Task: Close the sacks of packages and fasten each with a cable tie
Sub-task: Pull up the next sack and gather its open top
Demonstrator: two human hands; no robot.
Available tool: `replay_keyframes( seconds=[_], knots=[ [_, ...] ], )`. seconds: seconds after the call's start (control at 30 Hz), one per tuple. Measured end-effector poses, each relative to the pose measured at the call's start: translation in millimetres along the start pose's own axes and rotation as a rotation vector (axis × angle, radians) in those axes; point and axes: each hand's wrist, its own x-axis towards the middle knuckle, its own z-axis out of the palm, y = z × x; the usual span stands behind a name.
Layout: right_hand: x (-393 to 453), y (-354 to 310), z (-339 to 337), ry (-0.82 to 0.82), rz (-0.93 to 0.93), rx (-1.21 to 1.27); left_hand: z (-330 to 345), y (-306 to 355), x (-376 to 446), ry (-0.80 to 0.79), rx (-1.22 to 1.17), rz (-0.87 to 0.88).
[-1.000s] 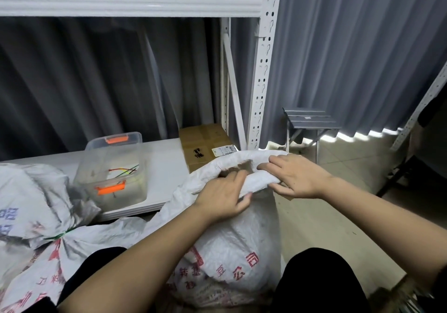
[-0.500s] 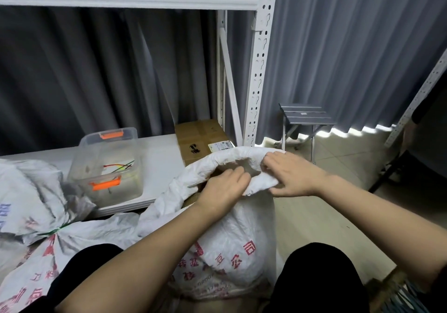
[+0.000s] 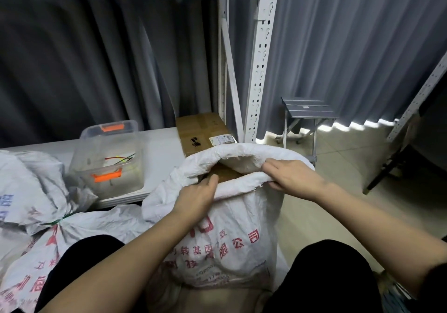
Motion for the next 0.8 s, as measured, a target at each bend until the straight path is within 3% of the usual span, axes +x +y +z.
replay_keyframes(
  seconds=[0.17,0.27,0.37,0.5,0.63,0.7,0.8],
  knots=[
    [-6,7,7,-0.135,0.024,-0.067,-11,-7,7,0.221,0.234,0.203],
    [-4,8,5,-0.169,0.049,-0.153,-25,0,10,0.039,0.143,0.159],
    [-3,4,0,-0.023,0.029,-0.263,-25,-8,8,-0.277,-0.215,0.113],
    [-7,2,10,0.021,0.094,-0.278,-21,-12,2,-0.312,-0.475,0.097],
    [-4,-3,10,-0.124,0.140,-0.168,-18,-17,0,-0.150,-0.552,0.076],
    [2,-14,3,-0.259,0.162,-0.029,-17,-16,-3,-0.021,-0.387,0.136],
    [21,-40,-3,-0.259,0.139,0.200,-17,0,-6,0.211,-0.080,0.386]
  ],
)
